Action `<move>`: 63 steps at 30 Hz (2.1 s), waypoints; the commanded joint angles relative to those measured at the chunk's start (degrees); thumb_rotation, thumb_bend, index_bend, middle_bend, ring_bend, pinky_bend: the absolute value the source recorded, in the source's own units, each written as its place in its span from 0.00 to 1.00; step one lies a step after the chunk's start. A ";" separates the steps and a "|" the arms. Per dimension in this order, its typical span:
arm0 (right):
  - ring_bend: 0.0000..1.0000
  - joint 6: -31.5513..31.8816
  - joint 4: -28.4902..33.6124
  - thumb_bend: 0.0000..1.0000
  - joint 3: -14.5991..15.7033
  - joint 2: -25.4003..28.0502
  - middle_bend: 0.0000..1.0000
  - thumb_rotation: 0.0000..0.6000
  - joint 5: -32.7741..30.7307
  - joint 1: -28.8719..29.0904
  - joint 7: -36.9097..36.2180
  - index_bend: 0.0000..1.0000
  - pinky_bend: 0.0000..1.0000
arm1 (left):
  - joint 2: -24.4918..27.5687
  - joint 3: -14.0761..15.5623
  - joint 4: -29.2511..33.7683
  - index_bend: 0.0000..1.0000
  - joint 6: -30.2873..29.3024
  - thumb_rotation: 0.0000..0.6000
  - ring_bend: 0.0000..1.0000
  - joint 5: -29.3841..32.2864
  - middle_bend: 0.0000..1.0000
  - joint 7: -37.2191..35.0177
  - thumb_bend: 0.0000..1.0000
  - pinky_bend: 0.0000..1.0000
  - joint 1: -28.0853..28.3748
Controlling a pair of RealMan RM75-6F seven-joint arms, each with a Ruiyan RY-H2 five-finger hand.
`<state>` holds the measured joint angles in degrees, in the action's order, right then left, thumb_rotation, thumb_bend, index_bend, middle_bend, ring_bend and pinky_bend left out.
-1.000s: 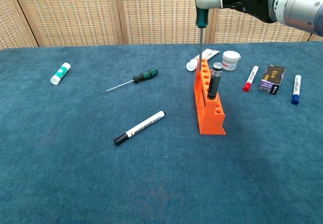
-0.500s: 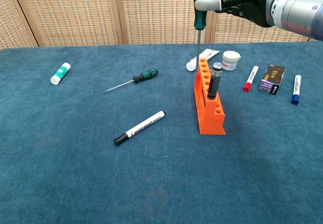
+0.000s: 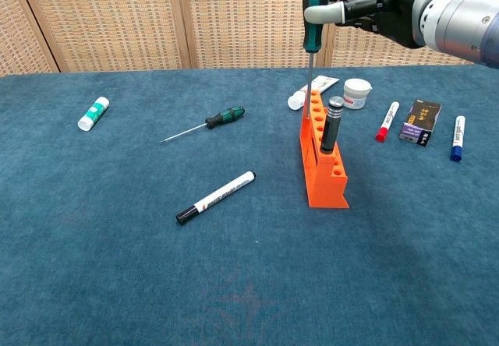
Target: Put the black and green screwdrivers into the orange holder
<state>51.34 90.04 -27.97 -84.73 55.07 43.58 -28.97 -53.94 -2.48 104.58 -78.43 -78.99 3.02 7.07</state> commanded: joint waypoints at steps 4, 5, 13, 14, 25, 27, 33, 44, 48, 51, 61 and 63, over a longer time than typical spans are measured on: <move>0.00 -0.31 -0.72 0.46 -0.16 -0.17 0.18 1.00 -0.10 0.01 -0.05 0.64 0.00 | -0.01 0.02 0.06 0.00 0.11 1.00 0.00 -0.01 0.00 0.12 0.00 0.00 0.09; 0.00 -0.35 -0.86 0.46 -0.18 -0.23 0.18 1.00 -0.16 0.01 -0.04 0.64 0.00 | -0.01 0.00 0.07 0.00 0.11 1.00 0.00 0.05 0.00 0.12 0.00 0.00 0.10; 0.00 -0.66 -1.77 0.46 -0.51 -0.54 0.18 1.00 -0.57 0.05 -0.09 0.64 0.00 | 0.02 0.02 0.12 0.00 0.15 1.00 0.00 0.11 0.00 0.06 0.00 0.00 0.11; 0.00 -0.70 -1.84 0.46 -0.53 -0.51 0.18 1.00 -0.55 0.05 -0.02 0.64 0.00 | 0.02 0.01 0.12 0.00 0.17 1.00 0.00 0.13 0.00 0.04 0.00 0.00 0.11; 0.00 -0.60 -0.88 0.46 -1.07 0.65 0.18 1.00 0.04 -0.55 -0.18 0.64 0.00 | 0.02 0.02 0.14 0.00 0.34 1.00 0.00 0.20 0.00 0.16 0.00 0.00 0.23; 0.00 -0.68 -0.59 0.46 -1.08 0.95 0.18 1.00 -0.01 -0.74 -0.26 0.64 0.00 | 0.00 0.05 0.17 0.00 0.31 1.00 0.00 0.16 0.00 0.21 0.00 0.00 0.21; 0.00 -0.92 -0.76 0.46 -0.73 1.18 0.18 1.00 -0.17 -1.19 -0.39 0.64 0.00 | -0.09 0.14 0.22 0.00 0.30 1.00 0.00 0.06 0.00 0.46 0.00 0.00 0.21; 0.00 -1.82 -2.49 0.46 -0.31 0.56 0.18 1.00 0.42 -1.35 -1.56 0.64 0.00 | -0.19 0.14 0.30 0.00 0.51 1.00 0.00 0.21 0.00 0.78 0.00 0.00 0.36; 0.00 -1.96 -3.47 0.46 0.10 -0.11 0.18 1.00 0.91 -1.31 -1.77 0.64 0.00 | -0.23 0.10 0.28 0.00 0.41 1.00 0.00 0.30 0.00 0.84 0.00 0.00 0.34; 0.00 -2.10 -4.35 0.46 0.52 -0.74 0.18 1.00 1.28 -1.31 -1.95 0.64 0.00 | -0.24 0.10 0.27 0.00 0.54 1.00 0.00 0.43 0.00 0.88 0.00 0.00 0.38; 0.00 -0.96 -8.55 0.46 3.43 -3.17 0.18 1.00 8.33 -1.92 -4.37 0.64 0.00 | -0.24 0.08 0.30 0.00 0.74 1.00 0.00 0.63 0.00 0.94 0.00 0.00 0.48; 0.00 -0.93 -9.27 0.46 4.00 -3.51 0.18 1.00 9.28 -1.95 -4.65 0.64 0.00 | -0.28 0.11 0.26 0.00 0.77 1.00 0.00 0.65 0.00 0.96 0.00 0.00 0.49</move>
<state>50.26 81.36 -24.49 -87.83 63.70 41.73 -33.20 -54.21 -2.38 104.84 -77.66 -78.34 3.98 7.56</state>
